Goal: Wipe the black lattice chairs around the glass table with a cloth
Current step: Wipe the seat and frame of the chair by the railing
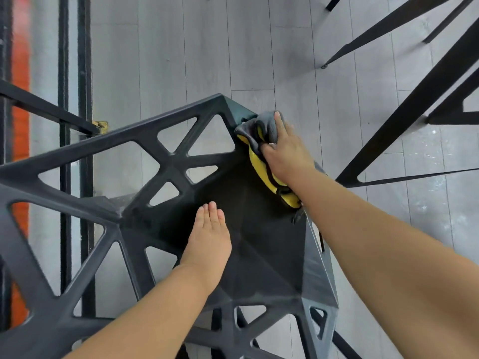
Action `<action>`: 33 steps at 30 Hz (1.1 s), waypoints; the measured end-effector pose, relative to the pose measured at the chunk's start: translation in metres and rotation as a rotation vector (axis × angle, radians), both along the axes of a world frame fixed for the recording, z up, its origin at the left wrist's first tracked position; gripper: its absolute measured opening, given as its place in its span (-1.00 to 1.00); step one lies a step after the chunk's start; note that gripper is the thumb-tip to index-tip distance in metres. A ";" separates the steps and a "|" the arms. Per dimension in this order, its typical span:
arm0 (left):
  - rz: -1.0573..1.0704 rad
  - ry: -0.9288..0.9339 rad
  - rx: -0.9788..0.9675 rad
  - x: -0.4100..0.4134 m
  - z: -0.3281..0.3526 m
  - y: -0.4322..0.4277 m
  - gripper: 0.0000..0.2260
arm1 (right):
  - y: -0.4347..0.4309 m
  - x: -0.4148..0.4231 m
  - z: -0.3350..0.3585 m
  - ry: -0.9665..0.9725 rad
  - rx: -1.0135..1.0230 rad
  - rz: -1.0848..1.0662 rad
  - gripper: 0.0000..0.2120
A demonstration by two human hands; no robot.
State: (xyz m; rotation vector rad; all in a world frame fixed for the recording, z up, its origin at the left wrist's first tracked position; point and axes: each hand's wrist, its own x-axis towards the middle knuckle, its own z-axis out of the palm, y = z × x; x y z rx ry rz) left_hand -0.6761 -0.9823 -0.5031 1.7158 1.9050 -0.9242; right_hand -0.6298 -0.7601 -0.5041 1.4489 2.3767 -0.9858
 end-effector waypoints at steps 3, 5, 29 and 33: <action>0.007 0.002 -0.004 0.000 0.000 0.000 -0.28 | -0.007 0.019 0.004 0.015 -0.036 0.033 -0.31; 0.000 0.007 -0.011 0.000 0.001 -0.001 -0.26 | -0.024 0.041 0.005 0.038 -0.011 0.035 -0.31; -0.049 0.049 -0.073 0.003 0.023 0.000 -0.11 | -0.065 0.089 0.011 -0.120 0.012 -0.136 -0.30; -0.035 0.046 -0.076 0.004 0.025 0.000 -0.09 | -0.093 0.111 0.017 -0.049 0.044 -0.176 -0.21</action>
